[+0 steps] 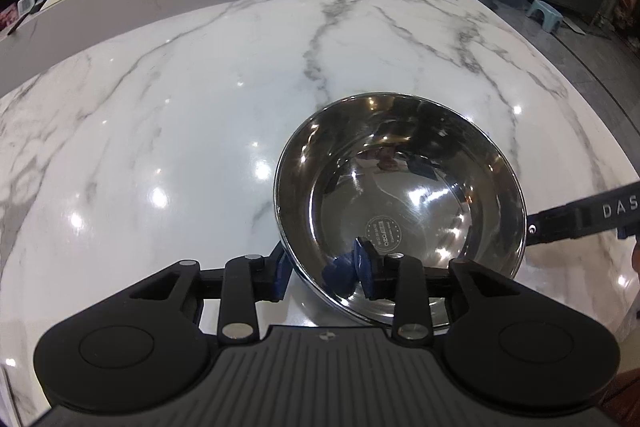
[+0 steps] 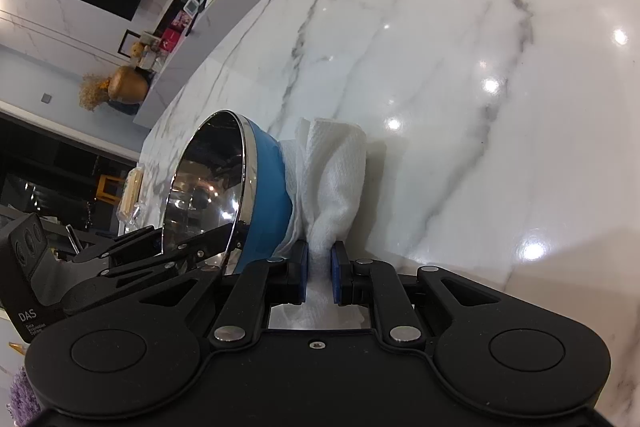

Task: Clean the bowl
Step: 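Rub the cloth along the blue outer wall with the right tool while the left tool holds the rim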

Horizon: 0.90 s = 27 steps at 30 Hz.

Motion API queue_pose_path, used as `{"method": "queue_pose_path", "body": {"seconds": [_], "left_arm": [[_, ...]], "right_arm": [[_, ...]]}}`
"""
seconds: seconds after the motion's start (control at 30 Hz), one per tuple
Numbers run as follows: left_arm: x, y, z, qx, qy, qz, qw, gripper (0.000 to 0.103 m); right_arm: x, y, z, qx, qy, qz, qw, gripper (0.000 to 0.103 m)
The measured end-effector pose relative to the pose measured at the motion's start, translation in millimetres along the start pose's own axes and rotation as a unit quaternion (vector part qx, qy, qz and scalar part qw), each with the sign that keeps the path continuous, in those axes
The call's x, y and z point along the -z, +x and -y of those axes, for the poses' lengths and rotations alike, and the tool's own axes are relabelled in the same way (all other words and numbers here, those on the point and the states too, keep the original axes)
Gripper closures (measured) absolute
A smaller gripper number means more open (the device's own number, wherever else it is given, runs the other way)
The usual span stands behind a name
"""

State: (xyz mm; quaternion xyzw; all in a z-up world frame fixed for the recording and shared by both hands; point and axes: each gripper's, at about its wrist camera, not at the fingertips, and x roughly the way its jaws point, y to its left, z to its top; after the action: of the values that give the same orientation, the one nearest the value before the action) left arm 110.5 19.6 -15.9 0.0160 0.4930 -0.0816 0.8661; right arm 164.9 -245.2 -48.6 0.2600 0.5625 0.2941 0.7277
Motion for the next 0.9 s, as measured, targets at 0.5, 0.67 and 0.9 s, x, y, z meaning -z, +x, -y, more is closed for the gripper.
{"method": "queue_pose_path", "body": {"seconds": [0.5, 0.67, 0.9], "left_arm": [[-2, 1, -1, 0.001, 0.0, -0.003, 1.0, 0.072], [-1, 2, -1, 0.003, 0.006, 0.0, 1.0, 0.072], [-3, 2, 4, 0.013, 0.03, 0.012, 0.9994, 0.072]], "right_arm": [[-14, -37, 7, -0.067, 0.012, 0.073, 0.995, 0.091], [-13, -30, 10, -0.055, 0.017, 0.065, 0.996, 0.091], [-10, -20, 9, -0.018, 0.009, 0.036, 0.999, 0.091]]}}
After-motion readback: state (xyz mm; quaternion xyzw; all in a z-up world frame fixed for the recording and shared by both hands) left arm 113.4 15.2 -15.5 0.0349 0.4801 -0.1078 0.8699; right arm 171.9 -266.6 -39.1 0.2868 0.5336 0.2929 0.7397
